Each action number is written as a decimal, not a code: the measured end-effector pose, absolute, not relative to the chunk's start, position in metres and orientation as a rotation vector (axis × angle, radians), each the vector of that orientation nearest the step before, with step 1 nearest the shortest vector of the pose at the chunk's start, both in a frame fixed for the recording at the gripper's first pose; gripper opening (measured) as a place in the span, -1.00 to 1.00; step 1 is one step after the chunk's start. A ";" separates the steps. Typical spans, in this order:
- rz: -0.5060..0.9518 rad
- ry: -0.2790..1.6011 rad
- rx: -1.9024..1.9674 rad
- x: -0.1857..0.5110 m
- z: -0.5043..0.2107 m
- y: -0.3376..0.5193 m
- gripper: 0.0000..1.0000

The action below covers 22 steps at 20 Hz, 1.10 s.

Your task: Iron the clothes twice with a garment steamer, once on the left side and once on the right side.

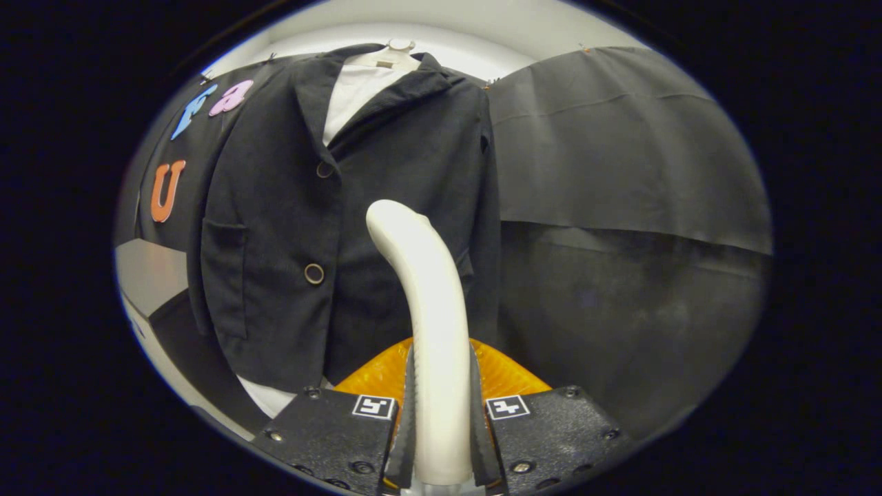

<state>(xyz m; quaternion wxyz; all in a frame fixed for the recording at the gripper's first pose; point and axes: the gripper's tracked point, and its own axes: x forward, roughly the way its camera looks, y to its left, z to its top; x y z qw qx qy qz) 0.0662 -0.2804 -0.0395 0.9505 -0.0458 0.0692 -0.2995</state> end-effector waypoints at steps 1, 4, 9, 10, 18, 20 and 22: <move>-0.606 0.152 -0.092 0.066 -0.045 -0.280 -0.30; -0.606 0.187 -0.090 0.064 -0.061 -0.279 -0.30; -0.601 0.253 -0.093 0.056 -0.089 -0.277 -0.30; -0.600 0.261 -0.095 0.056 -0.094 -0.277 -0.30; -0.599 0.336 -0.105 0.053 -0.130 -0.262 -0.29; -0.604 0.358 -0.106 0.051 -0.138 -0.259 -0.30; -0.611 0.382 -0.108 0.051 -0.147 -0.257 -0.29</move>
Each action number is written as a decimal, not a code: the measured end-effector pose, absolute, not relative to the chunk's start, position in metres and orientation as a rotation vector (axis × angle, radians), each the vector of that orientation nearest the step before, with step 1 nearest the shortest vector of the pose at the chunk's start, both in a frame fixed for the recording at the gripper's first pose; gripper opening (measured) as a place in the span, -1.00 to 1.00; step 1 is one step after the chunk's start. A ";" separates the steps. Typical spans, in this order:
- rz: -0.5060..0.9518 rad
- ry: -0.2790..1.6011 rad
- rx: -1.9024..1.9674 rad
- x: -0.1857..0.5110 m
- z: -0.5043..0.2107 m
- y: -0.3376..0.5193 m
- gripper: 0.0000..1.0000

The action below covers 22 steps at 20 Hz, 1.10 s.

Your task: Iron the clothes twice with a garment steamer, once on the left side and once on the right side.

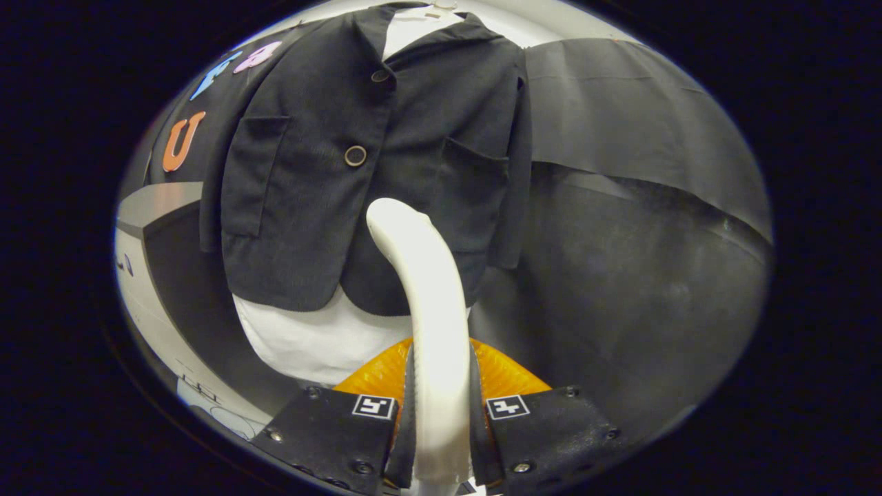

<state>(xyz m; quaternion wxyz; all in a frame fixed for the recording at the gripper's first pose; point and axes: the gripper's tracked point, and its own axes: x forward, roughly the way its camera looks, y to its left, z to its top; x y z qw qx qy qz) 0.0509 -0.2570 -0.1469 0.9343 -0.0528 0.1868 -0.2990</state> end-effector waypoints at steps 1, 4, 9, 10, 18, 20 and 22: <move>-0.618 0.393 -0.107 0.050 -0.150 -0.257 -0.29; -0.638 0.426 -0.105 0.046 -0.163 -0.257 -0.29; -0.654 0.476 -0.114 0.042 -0.182 -0.253 -0.29; -0.654 0.486 -0.119 0.042 -0.184 -0.251 -0.30; -0.605 0.542 -0.135 0.042 -0.203 -0.247 -0.29; -0.592 0.546 -0.132 0.042 -0.203 -0.248 -0.30; -0.586 0.553 -0.129 0.040 -0.201 -0.248 -0.29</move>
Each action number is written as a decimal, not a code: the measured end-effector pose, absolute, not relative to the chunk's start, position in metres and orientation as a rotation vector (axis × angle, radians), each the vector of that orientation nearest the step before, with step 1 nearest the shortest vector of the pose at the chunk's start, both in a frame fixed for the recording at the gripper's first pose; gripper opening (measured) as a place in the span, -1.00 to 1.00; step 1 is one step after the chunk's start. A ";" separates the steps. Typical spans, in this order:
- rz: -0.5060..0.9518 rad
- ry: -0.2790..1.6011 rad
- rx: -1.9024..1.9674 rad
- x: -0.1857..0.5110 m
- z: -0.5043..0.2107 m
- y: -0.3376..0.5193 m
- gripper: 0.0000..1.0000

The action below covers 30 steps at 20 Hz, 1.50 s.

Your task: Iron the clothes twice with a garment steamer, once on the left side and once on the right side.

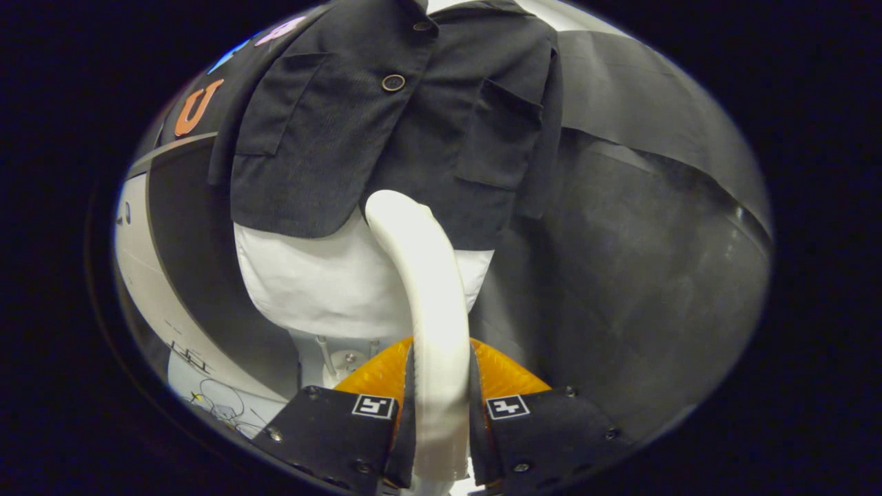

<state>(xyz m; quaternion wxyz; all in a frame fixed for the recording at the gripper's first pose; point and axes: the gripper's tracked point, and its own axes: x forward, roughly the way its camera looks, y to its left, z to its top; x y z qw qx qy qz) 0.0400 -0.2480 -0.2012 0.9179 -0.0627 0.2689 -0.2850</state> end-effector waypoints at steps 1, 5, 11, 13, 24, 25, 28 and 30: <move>-0.589 0.548 -0.128 0.037 -0.199 -0.247 -0.30; -0.623 0.504 -0.092 0.012 -0.183 -0.224 -0.30; -0.702 0.450 -0.054 -0.037 -0.158 -0.174 -0.30; -0.701 0.440 -0.040 -0.055 -0.152 -0.148 -0.30; -0.629 0.272 -0.011 -0.149 -0.055 -0.028 -0.29; -0.608 0.242 -0.009 -0.164 -0.040 -0.025 -0.29; -0.552 0.174 -0.009 -0.184 -0.012 -0.009 -0.29; -0.524 0.135 -0.007 -0.197 0.004 0.001 -0.30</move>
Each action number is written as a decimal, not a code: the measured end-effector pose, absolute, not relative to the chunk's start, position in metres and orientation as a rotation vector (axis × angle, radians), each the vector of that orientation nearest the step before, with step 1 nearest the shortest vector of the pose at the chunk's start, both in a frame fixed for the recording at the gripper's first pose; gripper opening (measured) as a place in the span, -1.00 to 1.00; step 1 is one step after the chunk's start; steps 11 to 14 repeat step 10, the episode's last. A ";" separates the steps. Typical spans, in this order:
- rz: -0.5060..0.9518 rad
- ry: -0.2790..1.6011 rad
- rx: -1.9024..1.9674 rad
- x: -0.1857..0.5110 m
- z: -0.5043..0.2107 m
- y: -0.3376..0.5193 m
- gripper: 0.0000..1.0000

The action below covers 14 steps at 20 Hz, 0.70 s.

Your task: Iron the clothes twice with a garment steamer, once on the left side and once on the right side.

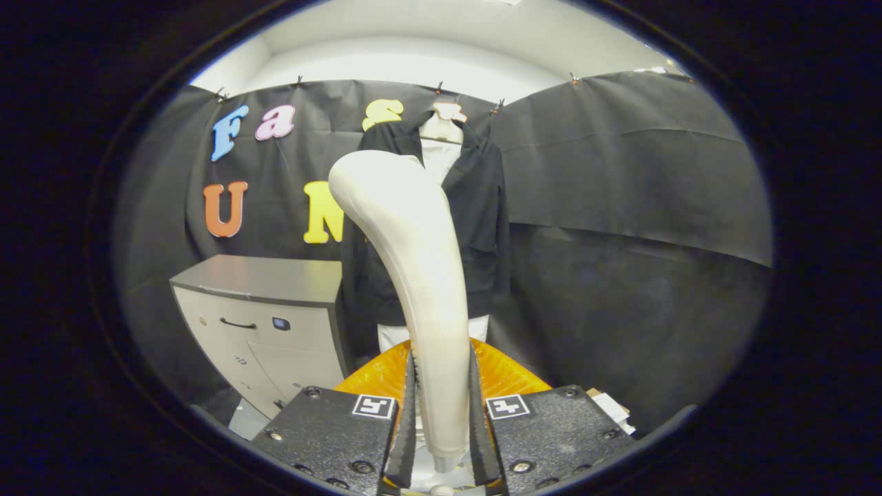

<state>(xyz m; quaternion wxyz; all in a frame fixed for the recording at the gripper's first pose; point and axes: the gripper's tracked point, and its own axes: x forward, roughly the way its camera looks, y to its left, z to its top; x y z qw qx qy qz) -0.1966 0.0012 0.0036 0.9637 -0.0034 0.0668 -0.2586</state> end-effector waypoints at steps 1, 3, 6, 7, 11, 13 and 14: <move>-0.509 0.122 -0.004 -0.202 0.010 0.006 -0.30; -0.476 0.102 0.001 -0.211 0.018 0.011 -0.30; -0.436 0.077 0.003 -0.222 0.028 0.020 -0.30; -0.421 0.071 0.004 -0.225 0.029 0.022 -0.30; -0.372 0.060 0.007 -0.236 0.030 0.026 -0.30; -0.372 0.060 0.007 -0.236 0.030 0.026 -0.30; -0.372 0.060 0.007 -0.236 0.030 0.026 -0.30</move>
